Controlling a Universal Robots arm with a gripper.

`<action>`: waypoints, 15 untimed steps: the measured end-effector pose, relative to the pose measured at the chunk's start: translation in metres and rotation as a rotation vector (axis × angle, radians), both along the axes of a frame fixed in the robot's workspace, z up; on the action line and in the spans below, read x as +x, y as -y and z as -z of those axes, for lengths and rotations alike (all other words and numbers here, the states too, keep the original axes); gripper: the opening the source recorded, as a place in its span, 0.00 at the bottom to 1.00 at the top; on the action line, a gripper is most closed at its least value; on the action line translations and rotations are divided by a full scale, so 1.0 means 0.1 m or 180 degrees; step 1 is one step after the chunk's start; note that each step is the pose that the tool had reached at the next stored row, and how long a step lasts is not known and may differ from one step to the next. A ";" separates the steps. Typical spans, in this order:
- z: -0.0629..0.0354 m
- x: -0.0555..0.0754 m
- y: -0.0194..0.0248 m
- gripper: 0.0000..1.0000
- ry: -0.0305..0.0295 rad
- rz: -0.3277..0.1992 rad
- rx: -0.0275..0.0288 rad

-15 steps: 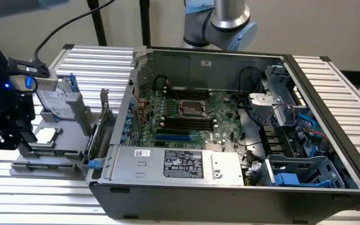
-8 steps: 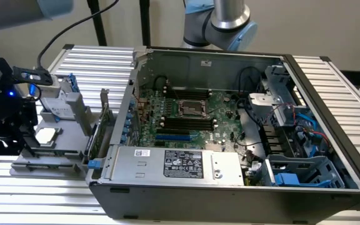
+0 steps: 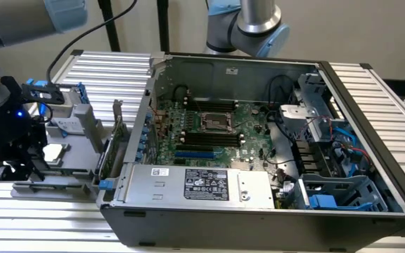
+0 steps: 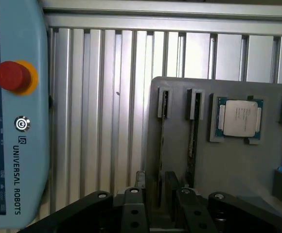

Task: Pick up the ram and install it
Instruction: 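Pick up the ram and move it above insertion slot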

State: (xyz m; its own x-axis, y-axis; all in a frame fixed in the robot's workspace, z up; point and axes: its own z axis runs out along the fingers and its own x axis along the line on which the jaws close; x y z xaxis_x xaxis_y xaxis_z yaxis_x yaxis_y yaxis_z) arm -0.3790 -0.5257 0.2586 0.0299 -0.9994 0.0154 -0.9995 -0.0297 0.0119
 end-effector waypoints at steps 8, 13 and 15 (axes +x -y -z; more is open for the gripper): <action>0.145 0.00 -0.003 0.31 0.0000 0.0000 0.0000; 0.236 0.00 -0.032 0.31 0.0000 0.0000 0.0000; 0.273 0.00 -0.045 0.31 0.0000 0.0000 0.0000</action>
